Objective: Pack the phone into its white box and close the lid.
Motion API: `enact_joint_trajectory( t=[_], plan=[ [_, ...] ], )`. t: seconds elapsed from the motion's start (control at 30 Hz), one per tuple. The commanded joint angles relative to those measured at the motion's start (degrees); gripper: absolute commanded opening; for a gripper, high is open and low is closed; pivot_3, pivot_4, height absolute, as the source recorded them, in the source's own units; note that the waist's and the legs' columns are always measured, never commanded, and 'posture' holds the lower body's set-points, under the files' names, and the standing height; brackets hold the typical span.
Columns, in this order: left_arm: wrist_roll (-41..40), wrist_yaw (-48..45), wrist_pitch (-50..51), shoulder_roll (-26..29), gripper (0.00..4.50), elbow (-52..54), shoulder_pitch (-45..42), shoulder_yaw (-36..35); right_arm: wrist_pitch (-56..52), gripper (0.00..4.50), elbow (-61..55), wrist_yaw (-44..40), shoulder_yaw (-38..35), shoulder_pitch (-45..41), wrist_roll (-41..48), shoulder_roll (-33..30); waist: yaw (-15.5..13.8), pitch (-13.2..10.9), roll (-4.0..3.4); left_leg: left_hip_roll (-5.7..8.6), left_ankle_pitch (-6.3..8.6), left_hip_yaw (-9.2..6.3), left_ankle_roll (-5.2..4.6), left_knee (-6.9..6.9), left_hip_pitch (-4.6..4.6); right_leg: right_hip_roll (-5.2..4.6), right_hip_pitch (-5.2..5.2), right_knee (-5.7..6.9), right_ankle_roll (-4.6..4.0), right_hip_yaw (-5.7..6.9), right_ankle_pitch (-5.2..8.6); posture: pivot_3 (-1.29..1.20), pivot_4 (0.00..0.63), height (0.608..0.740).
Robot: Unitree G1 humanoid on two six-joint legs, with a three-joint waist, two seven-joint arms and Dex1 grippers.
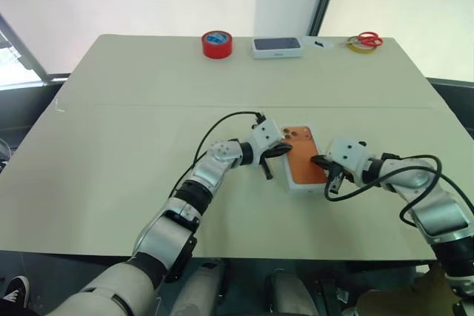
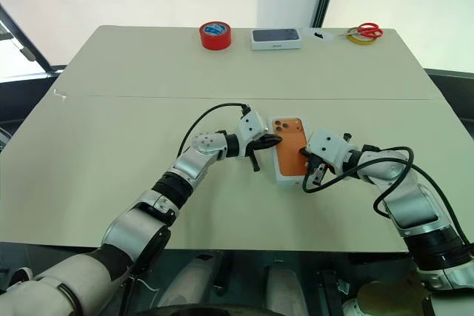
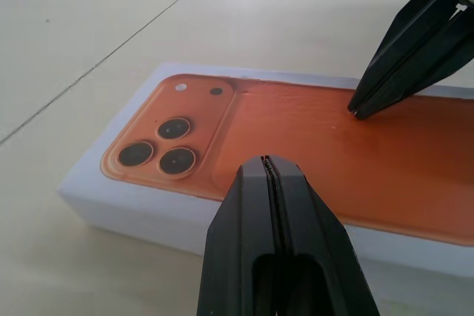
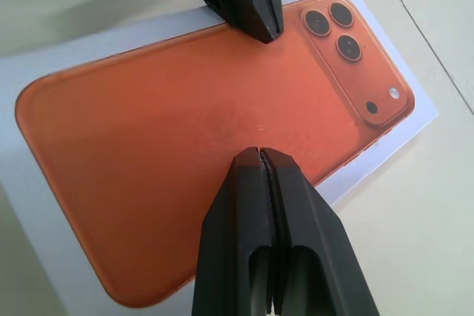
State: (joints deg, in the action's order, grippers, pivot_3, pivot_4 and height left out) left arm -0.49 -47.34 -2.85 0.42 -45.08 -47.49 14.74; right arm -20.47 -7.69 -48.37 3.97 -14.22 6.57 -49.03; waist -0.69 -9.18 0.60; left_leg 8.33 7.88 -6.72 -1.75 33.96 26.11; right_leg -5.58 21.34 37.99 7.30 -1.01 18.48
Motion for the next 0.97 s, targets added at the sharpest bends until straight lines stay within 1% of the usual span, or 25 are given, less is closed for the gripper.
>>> enact_joint_trajectory(
  t=[0.03,0.07,0.13,0.17,0.2,0.23,0.27,0.33,0.43,0.53,0.6,0.67,0.77,0.9,0.97],
  plan=[
    [-3.2,-4.2,3.2,1.7,1.42,3.5,1.9,-2.0,-4.0,1.39,-0.1,-3.6,-2.8,-0.3,5.6,0.8,0.1,0.0,0.01,0.00,0.00,0.00,0.00,0.00,0.00,0.00,0.00,0.00,0.00,0.00,0.00,0.00,0.150,0.740],
    [-4.6,-5.2,3.1,2.8,1.92,6.2,2.6,-3.1,-3.9,1.85,-0.6,-4.1,-4.6,-1.2,7.8,1.6,0.2,0.0,0.01,0.00,0.00,-0.01,0.00,-0.02,0.00,0.00,0.01,0.00,0.00,0.00,0.00,0.00,0.150,0.740],
    [-7.9,-8.2,5.3,6.0,2.97,13.1,4.4,-5.4,-4.3,2.93,-1.7,-5.2,-8.2,-2.3,12.2,2.8,0.5,0.0,0.00,-0.01,0.00,0.00,0.00,-0.08,0.05,0.00,0.09,0.01,0.01,-0.04,0.00,0.00,0.150,0.740],
    [-9.5,-9.0,7.0,7.9,3.46,16.6,5.3,-6.7,-4.1,3.43,-2.3,-6.1,-9.9,-2.1,14.0,2.9,0.6,-0.1,-0.03,-0.01,-0.01,0.00,0.00,-0.08,0.13,0.00,0.11,0.03,0.01,-0.06,0.00,0.00,0.150,0.740],
    [-10.9,-10.2,9.2,10.0,4.04,20.1,6.3,-7.7,-3.6,3.99,-3.0,-7.3,-11.7,-1.3,15.6,2.5,0.7,-0.1,-0.04,-0.02,-0.03,-0.01,0.01,-0.06,0.26,0.01,0.13,0.09,0.00,-0.06,0.00,0.00,0.150,0.740],
    [-12.1,-12.1,11.2,13.0,4.46,23.8,7.6,-8.4,-2.9,4.44,-3.8,-8.9,-13.9,0.5,17.3,1.7,1.0,-0.1,-0.04,-0.02,-0.09,-0.01,-0.04,-0.05,0.33,0.01,0.23,0.12,0.00,-0.07,0.00,0.00,0.150,0.740],
    [-12.6,-12.9,12.8,16.0,4.46,26.6,8.7,-9.2,-2.2,4.44,-4.7,-10.7,-15.9,2.7,18.5,0.6,1.0,-0.1,-0.05,-0.02,-0.10,-0.02,-0.06,-0.06,0.32,0.01,0.23,0.12,0.00,-0.07,0.00,0.00,0.150,0.740],
    [-13.2,-12.7,14.6,19.6,4.46,30.1,10.1,-10.3,-0.9,4.44,-5.8,-13.0,-18.5,6.0,19.5,-0.7,1.0,-0.1,-0.07,-0.02,-0.10,-0.07,-0.05,-0.07,0.26,0.02,0.31,0.09,0.00,-0.04,0.00,0.00,0.150,0.740],
    [-17.5,-14.4,20.1,30.3,4.46,38.1,16.8,-17.8,0.4,4.44,-5.8,-16.1,-25.0,10.5,20.7,-4.0,1.3,-0.1,-0.10,-0.01,-0.02,-0.04,0.03,-0.06,0.21,0.01,0.25,0.06,-0.01,-0.07,0.00,0.00,0.150,0.740],
    [-20.3,-15.4,23.0,36.0,4.46,42.0,23.0,-21.7,2.2,4.44,-4.3,-17.9,-27.5,12.6,20.7,-5.5,1.6,-0.1,-0.17,-0.04,-0.01,0.03,0.03,-0.16,0.17,0.02,0.30,0.07,-0.02,-0.20,0.01,0.00,0.150,0.740],
    [-20.3,-15.5,24.4,40.3,4.46,41.9,28.5,-24.5,4.1,4.44,-2.7,-20.3,-29.1,15.4,19.8,-6.7,1.3,-0.1,-0.17,-0.07,0.00,0.03,0.04,-0.23,0.08,0.02,0.25,0.06,-0.07,-0.19,0.03,0.00,0.150,0.740],
    [-21.0,-15.5,25.4,42.8,4.46,42.5,32.1,-26.7,5.0,4.44,-1.1,-21.8,-30.0,16.5,19.6,-7.6,1.1,-0.1,-0.16,-0.07,0.01,0.05,0.03,-0.31,0.06,-0.02,0.22,-0.02,-0.23,-0.20,0.12,0.00,0.150,0.740],
    [-22.4,-15.2,25.7,44.9,4.46,43.5,35.2,-29.1,6.7,4.44,2.6,-22.5,-30.0,16.4,18.9,-8.2,0.7,-0.1,-0.20,-0.07,0.02,0.09,0.02,-0.35,0.07,-0.03,0.23,-0.06,-0.28,-0.25,0.15,0.00,0.150,0.740],
    [-22.2,-14.7,24.3,46.2,4.46,44.0,37.2,-30.3,10.4,4.44,5.9,-22.3,-28.7,16.0,16.6,-7.8,0.2,-0.1,-0.20,-0.07,0.02,0.13,0.03,-0.41,0.06,-0.04,0.26,-0.09,-0.32,-0.31,0.16,0.00,0.150,0.740],
    [-20.9,-14.1,24.2,47.5,4.46,44.2,38.5,-30.1,9.9,4.44,5.5,-21.7,-28.4,14.9,17.1,-7.6,0.2,-0.1,-0.21,-0.07,0.02,0.22,0.03,-0.56,0.06,-0.07,0.35,-0.13,-0.31,-0.38,0.16,0.00,0.150,0.740]
  ],
)
